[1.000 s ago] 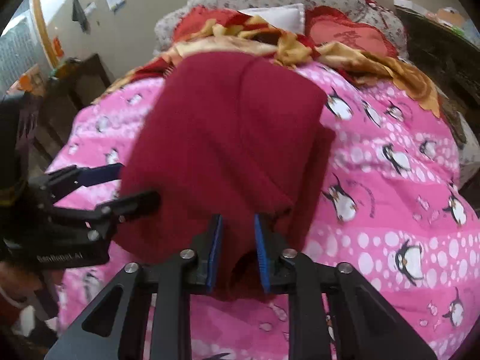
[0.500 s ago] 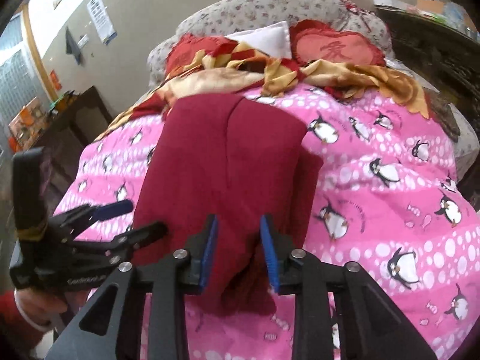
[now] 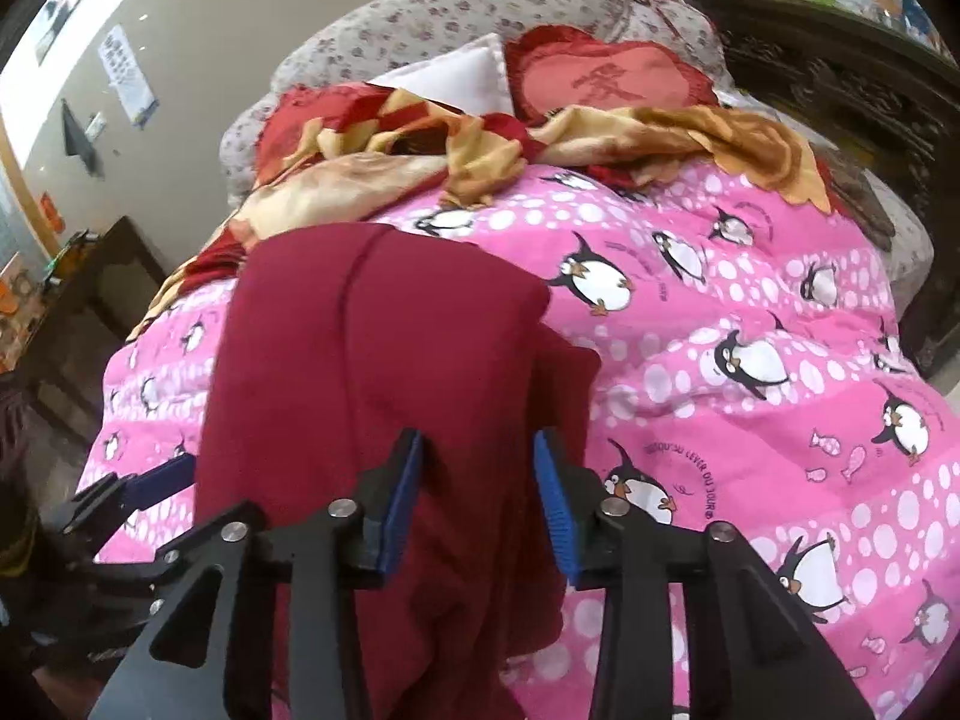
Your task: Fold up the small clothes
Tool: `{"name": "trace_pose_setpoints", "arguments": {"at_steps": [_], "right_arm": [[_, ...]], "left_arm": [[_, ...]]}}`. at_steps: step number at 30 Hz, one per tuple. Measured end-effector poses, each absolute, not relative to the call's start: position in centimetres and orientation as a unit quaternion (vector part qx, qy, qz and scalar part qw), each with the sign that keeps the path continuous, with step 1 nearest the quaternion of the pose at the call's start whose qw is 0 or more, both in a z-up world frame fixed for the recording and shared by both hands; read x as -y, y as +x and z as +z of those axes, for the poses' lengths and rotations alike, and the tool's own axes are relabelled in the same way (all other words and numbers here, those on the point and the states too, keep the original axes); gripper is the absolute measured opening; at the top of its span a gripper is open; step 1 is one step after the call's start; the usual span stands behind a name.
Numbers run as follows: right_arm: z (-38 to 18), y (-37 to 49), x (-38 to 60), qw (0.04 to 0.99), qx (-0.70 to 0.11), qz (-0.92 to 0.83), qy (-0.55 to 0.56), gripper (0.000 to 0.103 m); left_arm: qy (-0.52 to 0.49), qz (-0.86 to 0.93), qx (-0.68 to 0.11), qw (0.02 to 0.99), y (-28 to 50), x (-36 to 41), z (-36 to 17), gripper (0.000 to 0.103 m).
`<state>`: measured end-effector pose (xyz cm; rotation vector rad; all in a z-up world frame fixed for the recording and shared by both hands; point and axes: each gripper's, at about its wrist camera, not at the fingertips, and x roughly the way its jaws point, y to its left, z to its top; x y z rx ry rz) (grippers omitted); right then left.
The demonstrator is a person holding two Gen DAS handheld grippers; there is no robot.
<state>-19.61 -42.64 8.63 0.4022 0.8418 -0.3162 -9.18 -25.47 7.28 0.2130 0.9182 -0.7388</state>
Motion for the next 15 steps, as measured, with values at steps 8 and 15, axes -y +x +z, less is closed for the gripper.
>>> {"name": "trace_pose_setpoints", "arguments": {"at_steps": [8,15], "right_arm": [[7.1,-19.0,44.0,0.873,-0.4,-0.116,0.253,0.048],[8.4,-18.9,43.2,0.892,-0.389,-0.122,0.196,0.021]], "left_arm": [[0.097,-0.349,-0.436,0.824,-8.6,25.8,6.7,0.086],[0.093,-0.353,-0.438,0.822,-8.3,26.0,6.4,0.088]]}}
